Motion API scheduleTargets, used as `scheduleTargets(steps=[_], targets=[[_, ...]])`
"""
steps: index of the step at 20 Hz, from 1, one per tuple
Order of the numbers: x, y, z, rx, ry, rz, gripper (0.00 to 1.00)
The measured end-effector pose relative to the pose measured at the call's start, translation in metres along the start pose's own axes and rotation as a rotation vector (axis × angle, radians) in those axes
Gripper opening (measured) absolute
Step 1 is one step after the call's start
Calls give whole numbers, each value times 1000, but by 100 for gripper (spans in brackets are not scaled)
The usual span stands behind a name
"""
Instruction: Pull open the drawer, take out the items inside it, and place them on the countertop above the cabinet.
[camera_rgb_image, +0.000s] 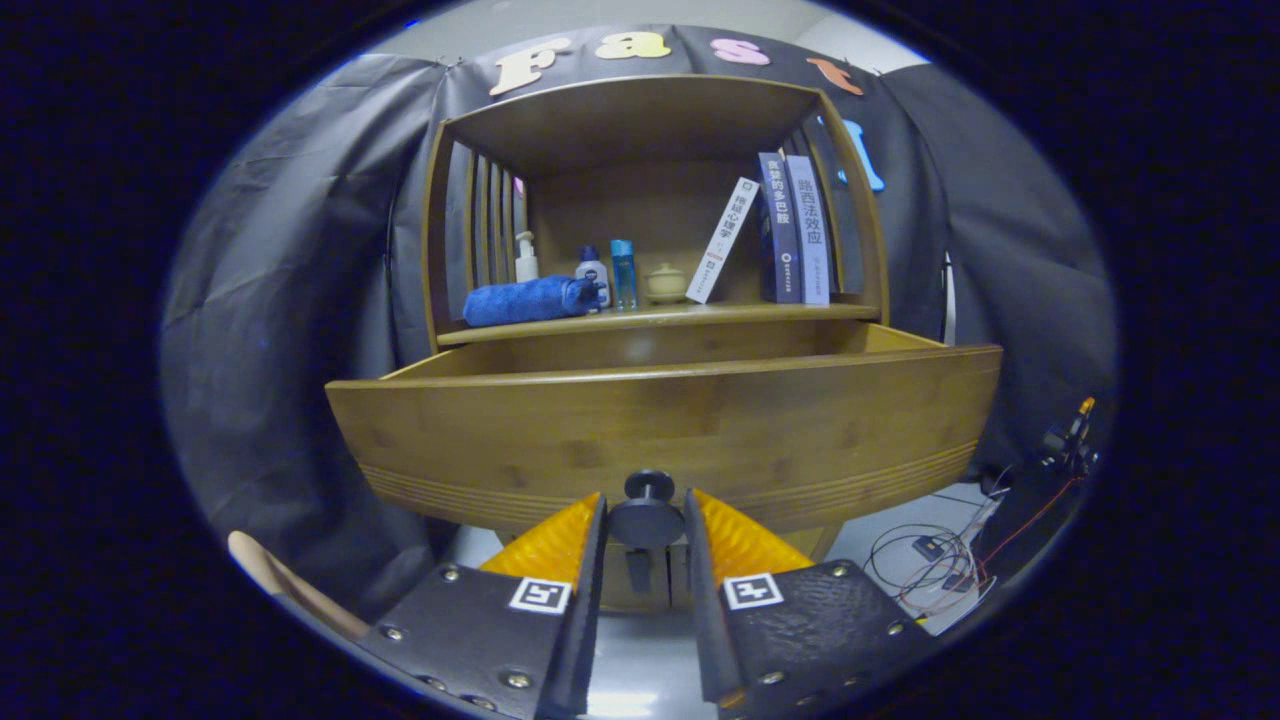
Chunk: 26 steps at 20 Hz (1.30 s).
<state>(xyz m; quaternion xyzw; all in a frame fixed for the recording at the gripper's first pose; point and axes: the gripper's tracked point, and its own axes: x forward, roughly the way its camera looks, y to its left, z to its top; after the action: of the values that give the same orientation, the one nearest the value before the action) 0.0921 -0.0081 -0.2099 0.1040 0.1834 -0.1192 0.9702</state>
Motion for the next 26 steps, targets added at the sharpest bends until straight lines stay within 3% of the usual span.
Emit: scheduleTargets(steps=[8,20,26], targets=[[-35,-1,51,-95,-152,-4,42],[-71,65,176,-104,-369,160,42],[-75,72,203,-113,-414,171,81]])
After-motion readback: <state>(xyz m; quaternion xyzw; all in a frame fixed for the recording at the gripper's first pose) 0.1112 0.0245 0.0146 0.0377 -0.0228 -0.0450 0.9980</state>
